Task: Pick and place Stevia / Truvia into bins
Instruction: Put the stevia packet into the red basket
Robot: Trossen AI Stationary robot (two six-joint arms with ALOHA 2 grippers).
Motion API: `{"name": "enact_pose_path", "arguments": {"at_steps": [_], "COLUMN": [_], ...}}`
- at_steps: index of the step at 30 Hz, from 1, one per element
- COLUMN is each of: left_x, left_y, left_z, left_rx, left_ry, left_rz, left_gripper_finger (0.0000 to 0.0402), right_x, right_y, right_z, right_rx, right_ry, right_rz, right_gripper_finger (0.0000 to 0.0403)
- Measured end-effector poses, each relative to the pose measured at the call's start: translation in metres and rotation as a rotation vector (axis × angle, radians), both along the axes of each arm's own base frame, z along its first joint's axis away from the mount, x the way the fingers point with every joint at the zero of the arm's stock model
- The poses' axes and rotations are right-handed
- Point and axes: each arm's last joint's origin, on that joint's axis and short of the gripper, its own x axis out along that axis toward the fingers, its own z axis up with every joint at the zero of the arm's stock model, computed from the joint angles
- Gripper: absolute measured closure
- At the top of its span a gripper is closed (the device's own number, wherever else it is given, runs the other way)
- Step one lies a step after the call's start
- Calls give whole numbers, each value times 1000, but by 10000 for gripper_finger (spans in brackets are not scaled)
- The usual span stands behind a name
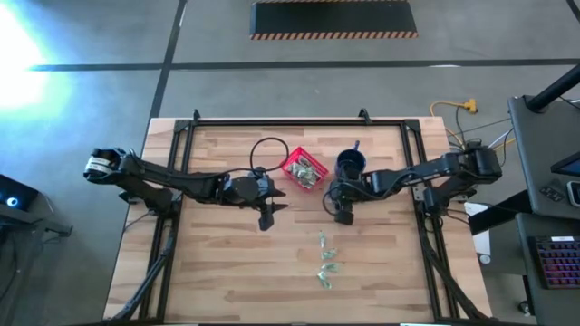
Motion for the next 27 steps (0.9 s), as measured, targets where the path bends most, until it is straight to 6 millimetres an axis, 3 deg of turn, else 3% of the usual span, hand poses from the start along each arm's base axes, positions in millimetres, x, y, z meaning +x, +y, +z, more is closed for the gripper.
{"name": "enact_pose_path", "arguments": {"at_steps": [13, 22, 27], "left_x": [-1, -1, -1], "left_y": [0, 0, 0], "left_z": [-3, -3, -2], "left_rx": [6, 1, 0], "left_ry": [20, 16, 9], "left_rz": [-3, -1, 0], "left_gripper_finger": [248, 248, 248], "right_x": [4, 5, 4], "right_y": [-2, -2, -2], "right_z": [-21, -25, -26], "right_rx": [6, -1, 12], "right_ry": [76, 94, 98], "right_rz": [-41, -48, -42], "right_gripper_finger": [217, 249, 292]}}
